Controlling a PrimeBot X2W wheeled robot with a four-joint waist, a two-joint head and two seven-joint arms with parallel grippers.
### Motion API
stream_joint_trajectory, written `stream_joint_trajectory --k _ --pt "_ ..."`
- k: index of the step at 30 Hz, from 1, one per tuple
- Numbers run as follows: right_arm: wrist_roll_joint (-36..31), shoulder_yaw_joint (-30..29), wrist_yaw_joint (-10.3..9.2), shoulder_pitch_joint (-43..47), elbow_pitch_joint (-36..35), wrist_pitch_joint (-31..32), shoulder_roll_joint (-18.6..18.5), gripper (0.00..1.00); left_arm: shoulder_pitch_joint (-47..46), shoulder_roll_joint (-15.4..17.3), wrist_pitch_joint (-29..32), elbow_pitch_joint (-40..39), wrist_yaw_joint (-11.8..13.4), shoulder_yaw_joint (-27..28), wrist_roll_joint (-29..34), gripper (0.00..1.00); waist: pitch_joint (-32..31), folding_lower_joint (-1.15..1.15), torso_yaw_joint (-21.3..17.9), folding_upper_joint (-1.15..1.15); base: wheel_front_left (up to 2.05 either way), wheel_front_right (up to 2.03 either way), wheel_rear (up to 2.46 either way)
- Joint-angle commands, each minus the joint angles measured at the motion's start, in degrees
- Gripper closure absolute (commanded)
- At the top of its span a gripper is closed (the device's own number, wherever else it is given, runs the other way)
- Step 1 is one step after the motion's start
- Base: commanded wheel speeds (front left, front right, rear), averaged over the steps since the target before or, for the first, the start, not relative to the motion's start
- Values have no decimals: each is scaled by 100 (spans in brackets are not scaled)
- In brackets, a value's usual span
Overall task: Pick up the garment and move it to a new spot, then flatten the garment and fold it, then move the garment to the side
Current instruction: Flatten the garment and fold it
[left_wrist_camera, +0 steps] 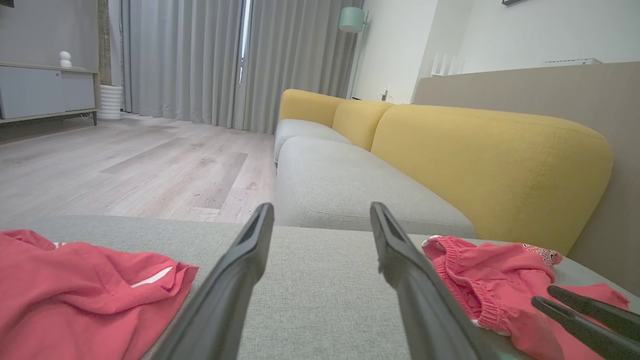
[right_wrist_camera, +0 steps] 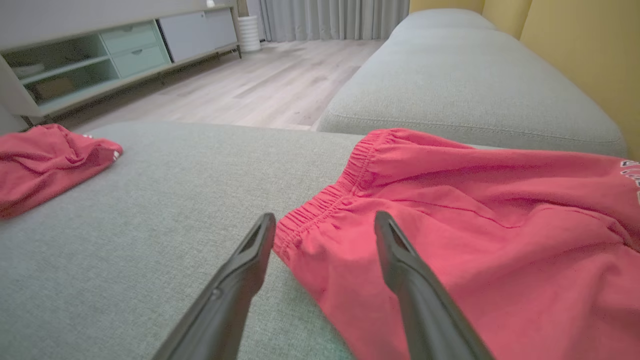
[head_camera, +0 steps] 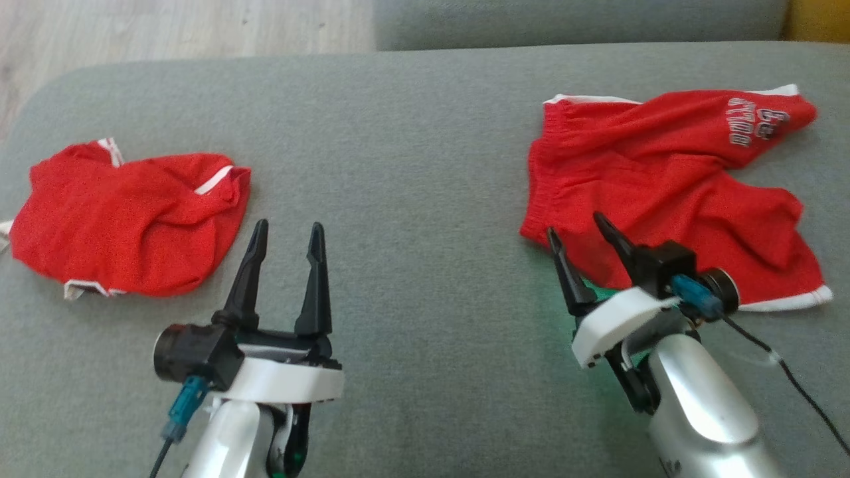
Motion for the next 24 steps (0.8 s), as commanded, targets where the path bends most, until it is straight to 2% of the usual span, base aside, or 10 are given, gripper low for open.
stream_joint_trajectory --k 1,9,12,13,14,20,24 --pt "-120 158 39 -276 -101 50 56 0 -256 16 -29 -171 18 118 -24 0 74 0 92 0 0 0 0" --pt "-689 328 39 -659 667 221 11 0 -338 16 -29 -141 38 48 -85 0 213 0 349 0 0 0 0" --pt "-907 166 39 -871 1115 134 8 0 -360 16 -29 -145 52 29 -98 0 243 0 411 0 0 0 0" --pt "-906 102 39 -921 1230 116 13 46 -362 16 -29 -146 52 26 -98 0 248 0 420 0 0 0 0" --pt "-911 65 39 -970 1333 91 18 100 -364 16 -29 -145 51 24 -98 0 250 0 427 0 0 0 0" --pt "-481 243 39 -1194 1563 -289 51 100 -375 16 -29 -114 58 32 -84 0 223 0 396 0 0 0 0" --pt "229 1045 39 -1206 1225 -424 54 100 -360 16 -29 -77 53 61 -73 0 144 0 322 0 0 0 0"
